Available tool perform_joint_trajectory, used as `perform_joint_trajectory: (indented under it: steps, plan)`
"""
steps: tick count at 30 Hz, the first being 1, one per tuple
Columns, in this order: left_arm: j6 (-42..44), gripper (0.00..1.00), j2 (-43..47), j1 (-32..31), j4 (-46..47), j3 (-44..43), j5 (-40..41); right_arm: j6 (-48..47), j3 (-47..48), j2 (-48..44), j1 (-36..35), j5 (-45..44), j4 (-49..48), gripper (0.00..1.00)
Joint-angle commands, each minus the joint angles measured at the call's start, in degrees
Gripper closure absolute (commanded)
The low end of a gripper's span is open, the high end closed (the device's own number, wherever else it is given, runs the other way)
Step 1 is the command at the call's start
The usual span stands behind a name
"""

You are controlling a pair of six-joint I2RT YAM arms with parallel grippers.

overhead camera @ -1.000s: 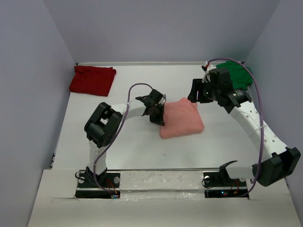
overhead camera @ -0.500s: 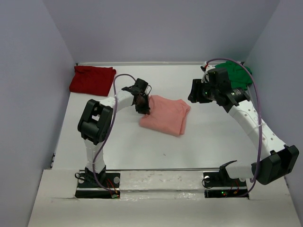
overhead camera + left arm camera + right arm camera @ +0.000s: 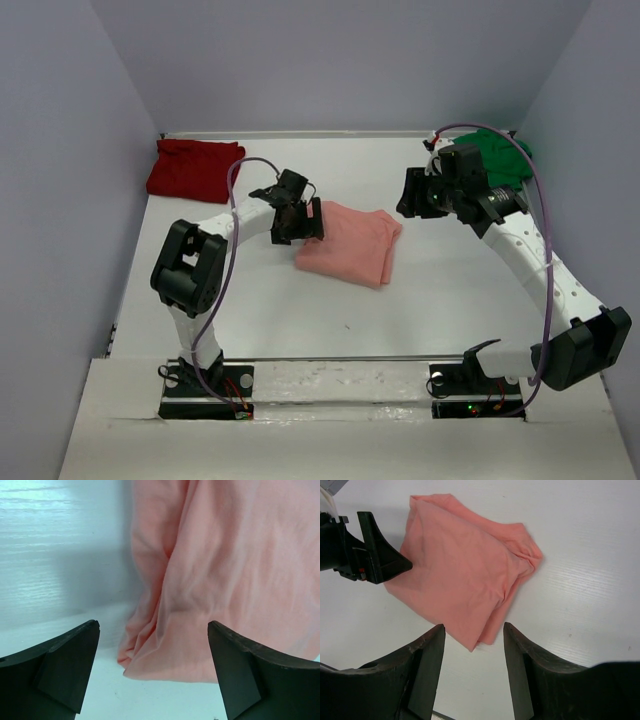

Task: Fold and stack the t-shirts
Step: Put the neatly folded tshirt into the corner of the board with the left arm

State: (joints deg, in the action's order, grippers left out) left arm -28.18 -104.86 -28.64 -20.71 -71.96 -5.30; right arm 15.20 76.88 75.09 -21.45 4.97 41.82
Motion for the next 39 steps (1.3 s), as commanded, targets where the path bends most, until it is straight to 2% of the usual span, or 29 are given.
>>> perform_joint_trajectory:
  steps: [1, 10, 11, 13, 17, 21, 28, 39]
  plan:
    - [1.0, 0.02, -0.6, 1.9, 1.0, 0.9, 0.7, -0.4, 0.5, -1.4, -0.3, 0.8, -2.5, 0.44]
    - [0.3, 0.06, -5.7, 10.8, 15.0, 6.8, -22.0, -0.6, -0.2, -3.5, -0.3, 0.7, -2.1, 0.44]
    - [0.2, 0.07, -7.4, 11.8, 16.0, 6.9, -26.9, -0.6, 0.0, -3.6, -0.3, 0.8, -2.1, 0.44]
    - [-0.6, 0.07, -9.0, 12.6, 19.1, 7.4, -33.4, -0.7, 0.5, -3.6, -0.3, 0.9, -2.0, 0.44]
    - [-2.8, 0.08, -11.2, 12.9, 25.4, 9.8, -41.0, -1.0, 0.6, -4.1, -0.3, 0.8, -1.8, 0.44]
    - [-2.8, 0.08, -10.3, 12.9, 26.4, 12.5, -42.3, -1.3, 0.5, -4.7, -0.3, 0.0, -1.9, 0.44]
    - [-1.4, 0.08, -8.5, 12.5, 24.2, 15.1, -37.9, -1.0, 0.8, -4.9, -0.3, 0.8, -2.5, 0.44]
    - [-2.1, 0.09, -16.8, 11.4, 23.6, 8.9, -36.3, -0.7, 0.5, -7.1, -0.3, 1.0, -2.4, 0.44]
